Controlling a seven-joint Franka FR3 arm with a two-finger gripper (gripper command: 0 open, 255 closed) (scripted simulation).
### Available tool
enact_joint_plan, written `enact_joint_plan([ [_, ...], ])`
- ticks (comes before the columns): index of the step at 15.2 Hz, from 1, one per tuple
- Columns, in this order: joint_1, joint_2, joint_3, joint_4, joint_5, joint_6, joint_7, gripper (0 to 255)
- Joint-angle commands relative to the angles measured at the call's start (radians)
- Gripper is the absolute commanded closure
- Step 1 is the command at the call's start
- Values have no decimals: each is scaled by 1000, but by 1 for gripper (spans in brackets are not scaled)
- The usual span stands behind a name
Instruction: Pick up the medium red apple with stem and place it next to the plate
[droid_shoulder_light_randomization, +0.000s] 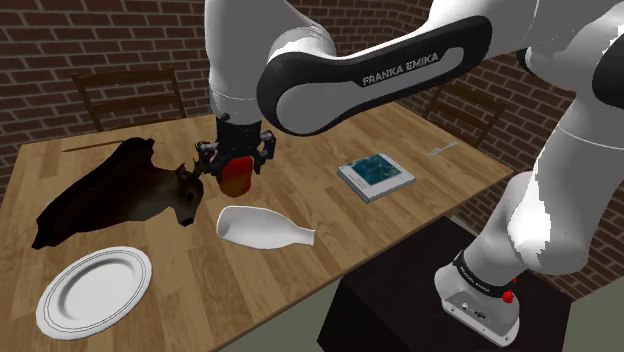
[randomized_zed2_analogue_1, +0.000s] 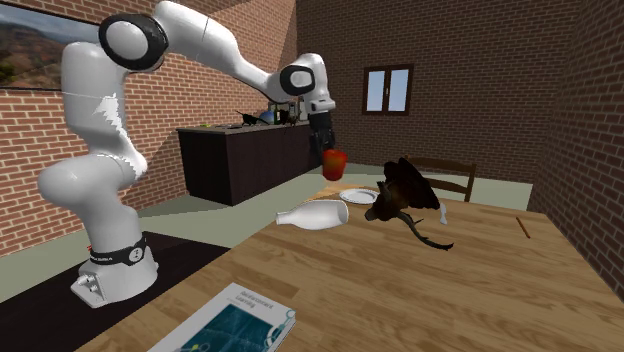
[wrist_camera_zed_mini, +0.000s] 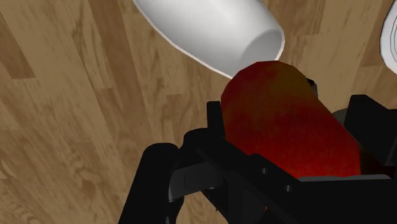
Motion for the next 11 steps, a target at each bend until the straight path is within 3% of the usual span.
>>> enact_joint_plan([
  [1,38,72,13,90,-41,-33,57,255],
  [11,281,388,23,538,-188,-224,246,255],
])
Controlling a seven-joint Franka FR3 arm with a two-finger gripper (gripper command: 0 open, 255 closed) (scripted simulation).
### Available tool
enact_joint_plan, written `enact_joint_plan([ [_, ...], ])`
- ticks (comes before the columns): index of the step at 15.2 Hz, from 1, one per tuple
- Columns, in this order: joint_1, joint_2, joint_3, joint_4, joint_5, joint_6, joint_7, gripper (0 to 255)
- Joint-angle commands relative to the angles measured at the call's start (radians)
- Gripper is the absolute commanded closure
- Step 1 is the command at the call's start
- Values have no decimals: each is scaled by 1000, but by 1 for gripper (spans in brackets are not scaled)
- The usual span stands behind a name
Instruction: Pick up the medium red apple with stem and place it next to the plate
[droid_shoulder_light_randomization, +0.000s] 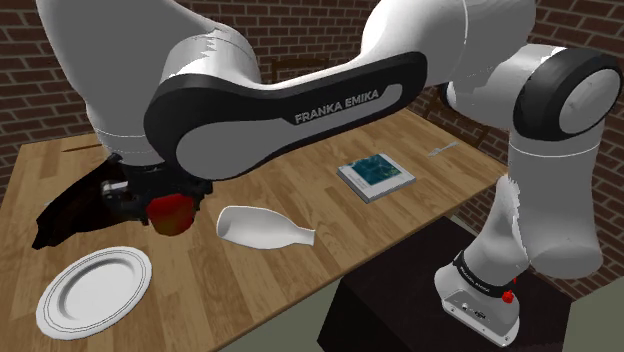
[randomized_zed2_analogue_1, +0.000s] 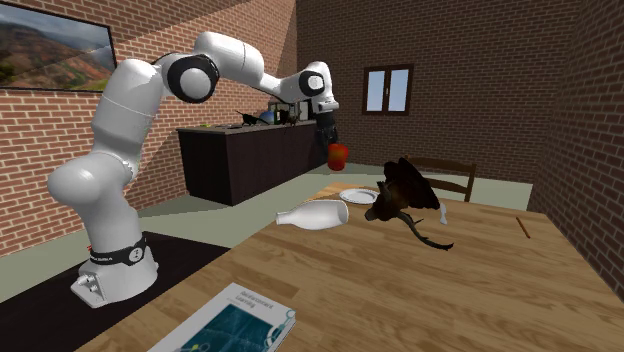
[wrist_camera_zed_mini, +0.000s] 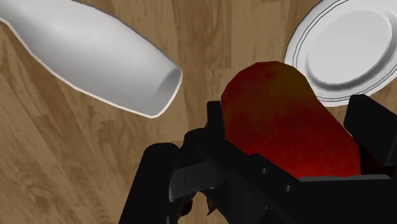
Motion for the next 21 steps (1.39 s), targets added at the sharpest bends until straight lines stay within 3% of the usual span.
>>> enact_joint_plan([
  [1,64,77,-5,126,-29,-57,30,255],
  [2,113,143,-11,233,-48,-102,42,255],
  [21,84,170,-29,20,-79,127,100,255],
])
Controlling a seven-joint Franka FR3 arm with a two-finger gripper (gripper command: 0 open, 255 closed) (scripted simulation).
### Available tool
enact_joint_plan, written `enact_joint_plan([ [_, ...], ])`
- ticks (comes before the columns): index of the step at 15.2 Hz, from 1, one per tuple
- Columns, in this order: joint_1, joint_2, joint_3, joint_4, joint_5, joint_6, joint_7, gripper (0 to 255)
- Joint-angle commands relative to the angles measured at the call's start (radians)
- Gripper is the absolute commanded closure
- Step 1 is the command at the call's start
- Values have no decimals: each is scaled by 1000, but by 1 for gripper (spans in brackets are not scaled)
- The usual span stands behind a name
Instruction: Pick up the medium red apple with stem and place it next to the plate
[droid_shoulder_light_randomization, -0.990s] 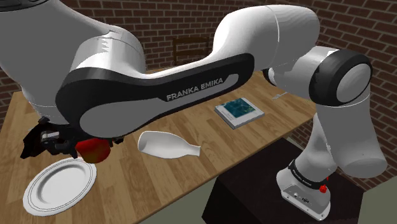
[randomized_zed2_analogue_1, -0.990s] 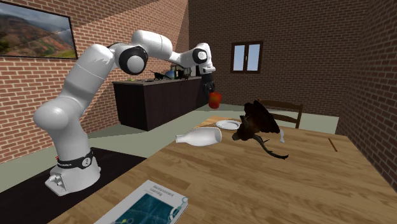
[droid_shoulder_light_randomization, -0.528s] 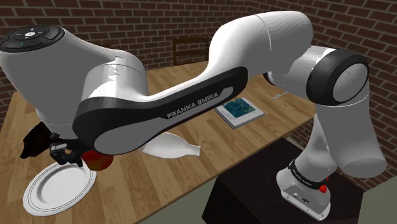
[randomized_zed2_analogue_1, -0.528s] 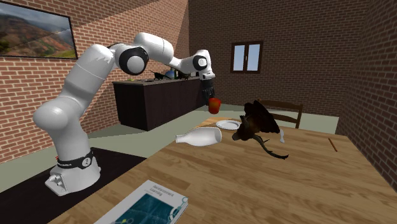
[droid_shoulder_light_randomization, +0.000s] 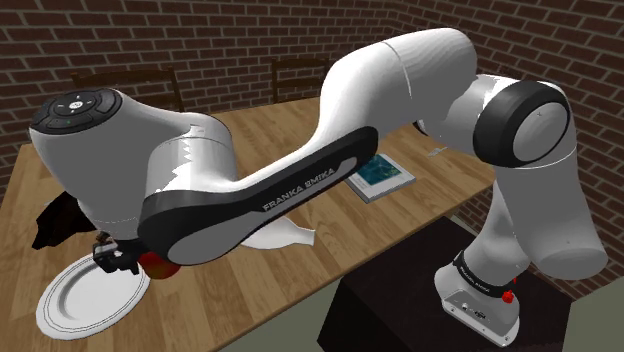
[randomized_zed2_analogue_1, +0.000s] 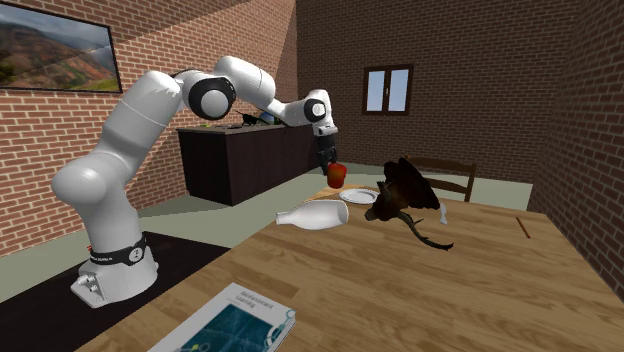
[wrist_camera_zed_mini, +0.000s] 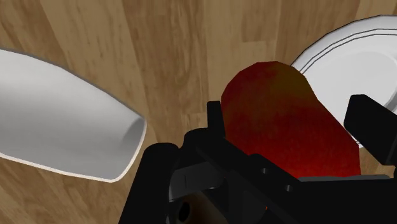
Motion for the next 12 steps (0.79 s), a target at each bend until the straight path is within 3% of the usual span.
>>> enact_joint_plan([
  [1,-1,8,-3,-15,-5,22,5,255],
  [12,2,62,-24,-72,-38,128,39,255],
])
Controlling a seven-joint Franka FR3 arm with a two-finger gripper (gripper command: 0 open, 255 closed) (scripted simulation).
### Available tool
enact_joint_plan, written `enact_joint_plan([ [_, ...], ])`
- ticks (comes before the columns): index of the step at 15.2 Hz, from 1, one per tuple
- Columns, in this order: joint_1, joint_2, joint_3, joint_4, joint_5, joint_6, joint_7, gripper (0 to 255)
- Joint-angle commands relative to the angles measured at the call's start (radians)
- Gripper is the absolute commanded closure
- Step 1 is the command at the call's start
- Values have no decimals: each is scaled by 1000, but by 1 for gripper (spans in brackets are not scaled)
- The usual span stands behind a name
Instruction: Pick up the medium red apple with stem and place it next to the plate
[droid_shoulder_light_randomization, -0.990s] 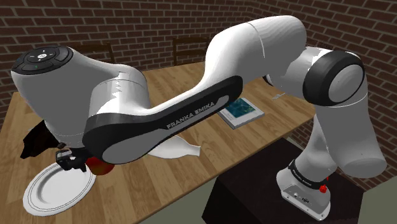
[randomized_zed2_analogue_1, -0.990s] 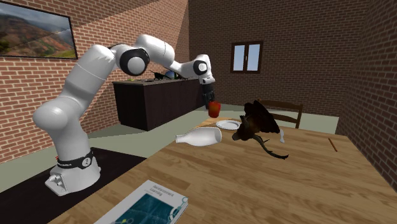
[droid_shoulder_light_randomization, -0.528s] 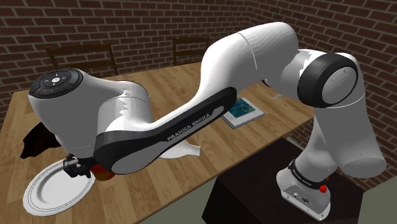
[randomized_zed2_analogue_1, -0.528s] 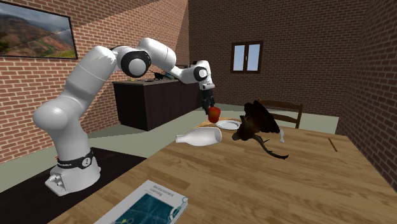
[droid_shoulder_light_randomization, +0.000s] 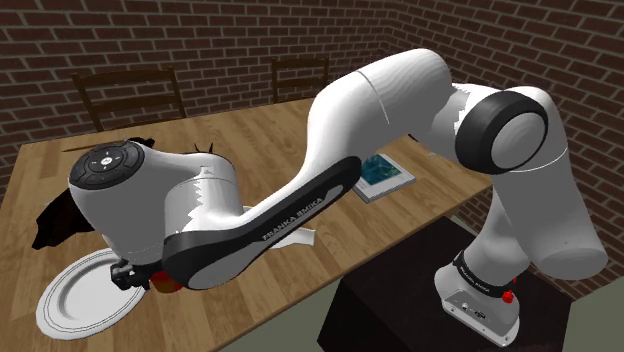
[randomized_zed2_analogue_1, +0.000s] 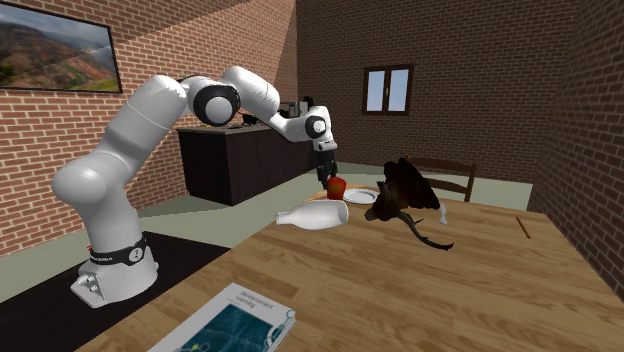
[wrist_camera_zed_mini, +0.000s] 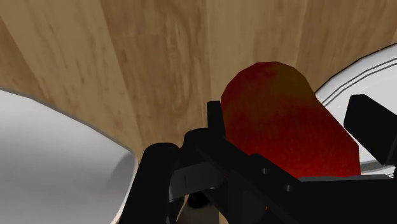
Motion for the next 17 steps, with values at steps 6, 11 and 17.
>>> enact_joint_plan([
  [6,2,21,-8,-13,-11,33,10,255],
  [11,2,21,-8,-13,-11,33,10,0],
  [17,0,1,-2,-13,-4,14,6,0],
])
